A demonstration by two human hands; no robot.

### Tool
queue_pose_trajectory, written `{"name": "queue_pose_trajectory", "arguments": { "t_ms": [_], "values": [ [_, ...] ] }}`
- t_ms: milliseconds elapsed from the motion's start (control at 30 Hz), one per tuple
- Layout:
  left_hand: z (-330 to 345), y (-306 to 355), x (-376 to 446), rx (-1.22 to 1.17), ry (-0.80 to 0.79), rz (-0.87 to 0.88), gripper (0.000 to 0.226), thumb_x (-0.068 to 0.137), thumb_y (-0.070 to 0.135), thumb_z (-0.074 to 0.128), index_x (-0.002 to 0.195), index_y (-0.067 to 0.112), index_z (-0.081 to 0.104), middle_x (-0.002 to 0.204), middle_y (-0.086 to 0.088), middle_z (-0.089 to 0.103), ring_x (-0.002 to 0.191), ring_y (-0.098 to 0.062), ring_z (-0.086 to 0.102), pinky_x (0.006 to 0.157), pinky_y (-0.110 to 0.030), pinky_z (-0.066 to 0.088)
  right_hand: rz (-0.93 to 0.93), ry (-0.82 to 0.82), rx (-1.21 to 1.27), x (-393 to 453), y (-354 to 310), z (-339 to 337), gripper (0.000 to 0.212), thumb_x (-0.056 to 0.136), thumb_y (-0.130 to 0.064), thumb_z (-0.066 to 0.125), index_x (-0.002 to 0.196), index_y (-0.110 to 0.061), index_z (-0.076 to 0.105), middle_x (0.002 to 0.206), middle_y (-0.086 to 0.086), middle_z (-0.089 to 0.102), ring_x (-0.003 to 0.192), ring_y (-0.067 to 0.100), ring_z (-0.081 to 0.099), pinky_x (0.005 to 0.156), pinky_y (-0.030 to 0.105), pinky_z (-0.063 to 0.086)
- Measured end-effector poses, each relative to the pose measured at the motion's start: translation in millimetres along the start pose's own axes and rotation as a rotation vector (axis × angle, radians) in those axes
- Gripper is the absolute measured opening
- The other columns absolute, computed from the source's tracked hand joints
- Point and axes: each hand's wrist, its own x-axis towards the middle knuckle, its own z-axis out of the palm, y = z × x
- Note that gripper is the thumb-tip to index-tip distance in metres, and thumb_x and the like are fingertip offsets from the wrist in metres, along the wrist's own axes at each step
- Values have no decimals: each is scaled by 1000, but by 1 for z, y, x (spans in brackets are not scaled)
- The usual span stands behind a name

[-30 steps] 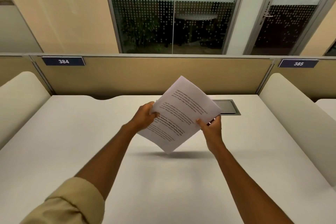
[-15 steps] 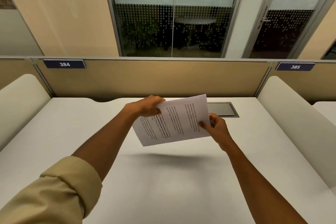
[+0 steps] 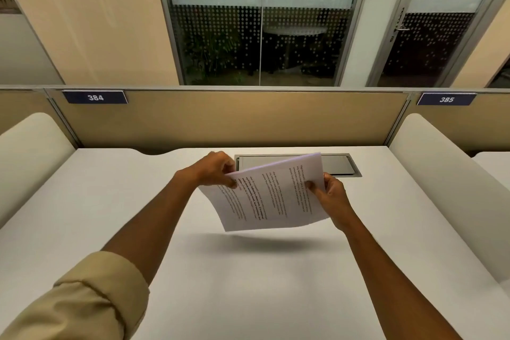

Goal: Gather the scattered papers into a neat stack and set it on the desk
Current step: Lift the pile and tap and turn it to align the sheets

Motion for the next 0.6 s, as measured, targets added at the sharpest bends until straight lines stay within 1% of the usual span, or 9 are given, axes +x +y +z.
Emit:
{"name": "queue_pose_trajectory", "arguments": {
  "t_ms": [67,133,233,300,333,433,500,600],
  "values": [
    [7,-18,-8,-156,61,-54,20,73,24,83,78,12,67,86,-3,74,76,-21,72,69,-34,62,13,-7,12,-1,5,-4,13,93,-23,63,106,-21,64,101,0,73,89,23,69,72,36,58],
    [19,-31,-17,-437,123,-107,29,71,24,85,86,5,70,86,-7,75,77,-23,73,67,-31,62,28,-24,26,-2,9,-7,20,94,-22,61,113,-18,62,108,4,72,93,29,68,80,46,57],
    [42,-44,-31,-830,263,-144,40,69,27,86,96,3,69,92,-10,76,82,-27,74,68,-32,61,40,-33,41,-5,12,-6,23,95,-21,59,117,-18,61,110,4,71,92,32,68,83,49,57],
    [61,-47,-39,-1043,337,-176,35,74,23,83,103,10,68,98,-8,77,89,-28,74,70,-34,61,45,-22,69,-6,13,-4,23,95,-20,59,117,-18,61,109,4,72,92,31,68,83,49,58],
    [72,-47,-42,-1131,341,-192,31,78,20,80,105,13,68,100,-7,77,92,-28,74,69,-34,61,48,-16,82,-6,13,-3,23,95,-19,59,118,-18,61,109,3,72,92,31,69,82,48,58],
    [103,-42,-48,-1253,311,-188,27,83,13,73,110,13,67,106,-6,76,96,-28,73,70,-34,61,49,-2,107,-8,16,4,25,95,-19,58,120,-19,60,111,3,71,92,30,69,81,47,58],
    [118,-37,-50,-1282,376,-199,26,85,8,70,109,14,68,107,-6,76,94,-25,74,71,-32,60,52,4,107,-9,20,8,27,95,-20,58,122,-18,59,112,5,71,92,31,69,80,46,59],
    [128,-31,-51,-1202,521,-223,21,90,9,66,106,22,68,103,1,76,88,-14,73,69,-25,59,66,22,127,-13,26,14,28,95,-21,60,123,-17,58,111,6,71,94,29,70,80,44,60]
  ]
}}
